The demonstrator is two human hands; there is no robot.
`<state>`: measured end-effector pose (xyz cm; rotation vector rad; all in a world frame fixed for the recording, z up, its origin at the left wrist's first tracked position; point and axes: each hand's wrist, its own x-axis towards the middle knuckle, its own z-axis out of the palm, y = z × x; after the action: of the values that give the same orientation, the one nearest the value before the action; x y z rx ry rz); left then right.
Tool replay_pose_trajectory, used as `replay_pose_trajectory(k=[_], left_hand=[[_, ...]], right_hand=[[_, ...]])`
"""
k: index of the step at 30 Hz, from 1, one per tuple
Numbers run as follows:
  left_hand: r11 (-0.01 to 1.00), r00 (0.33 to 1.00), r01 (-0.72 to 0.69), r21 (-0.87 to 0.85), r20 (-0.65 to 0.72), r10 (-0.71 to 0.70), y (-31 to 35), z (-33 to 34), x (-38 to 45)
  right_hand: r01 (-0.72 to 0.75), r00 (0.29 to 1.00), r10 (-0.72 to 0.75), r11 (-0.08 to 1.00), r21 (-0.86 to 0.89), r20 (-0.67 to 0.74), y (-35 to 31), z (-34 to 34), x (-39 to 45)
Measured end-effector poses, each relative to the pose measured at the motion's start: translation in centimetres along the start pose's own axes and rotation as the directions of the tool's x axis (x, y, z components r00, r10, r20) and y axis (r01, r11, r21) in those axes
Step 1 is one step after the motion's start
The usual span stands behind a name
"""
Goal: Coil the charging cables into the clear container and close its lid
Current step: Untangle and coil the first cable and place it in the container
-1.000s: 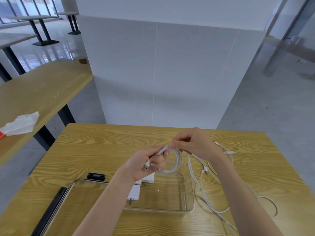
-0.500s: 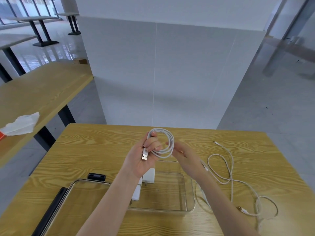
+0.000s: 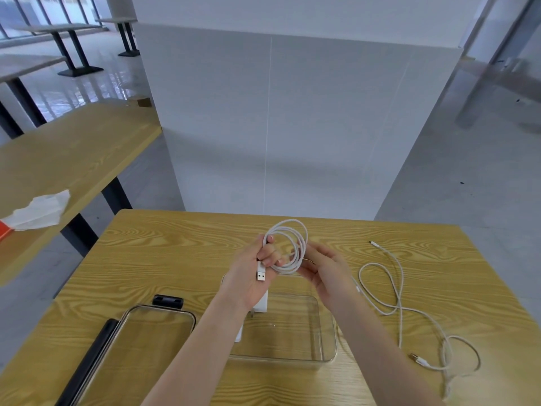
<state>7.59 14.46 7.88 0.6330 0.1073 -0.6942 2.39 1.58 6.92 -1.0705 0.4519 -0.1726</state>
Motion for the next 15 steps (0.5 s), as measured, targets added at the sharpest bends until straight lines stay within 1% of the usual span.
replay_pose_trajectory(k=[3, 8, 10, 13, 15], left_hand=[[0.994, 0.999, -0.005, 0.109, -0.046, 0.01, -0.04, 0.25, -0.08], [0.979, 0.992, 0.038, 0.2, -0.122, -0.014, -0.05, 0.39, -0.1], [0.974, 0.992, 0.044, 0.221, -0.129, -0.016, 0.02, 0.37, -0.17], [0.97, 0.993, 0.031, 0.242, -0.118, -0.003, 0.0, 0.12, -0.11], [0.962, 0.991, 0.018, 0.271, -0.131, 0.018, -0.21, -0.03, -0.07]], right_hand=[[-0.002, 0.998, 0.006, 0.998, 0.066, -0.06, -0.01, -0.24, 0.18], [-0.059, 0.989, 0.082, 0.982, 0.179, -0.123, 0.28, -0.62, 0.54], [-0.114, 0.983, 0.143, 0.967, 0.23, -0.114, 0.35, -0.43, 0.6], [-0.246, 0.96, 0.276, 0.913, 0.325, -0.049, 0.16, -0.03, 0.34], [-0.314, 0.941, 0.337, 0.897, 0.312, -0.022, -0.13, 0.25, 0.16]])
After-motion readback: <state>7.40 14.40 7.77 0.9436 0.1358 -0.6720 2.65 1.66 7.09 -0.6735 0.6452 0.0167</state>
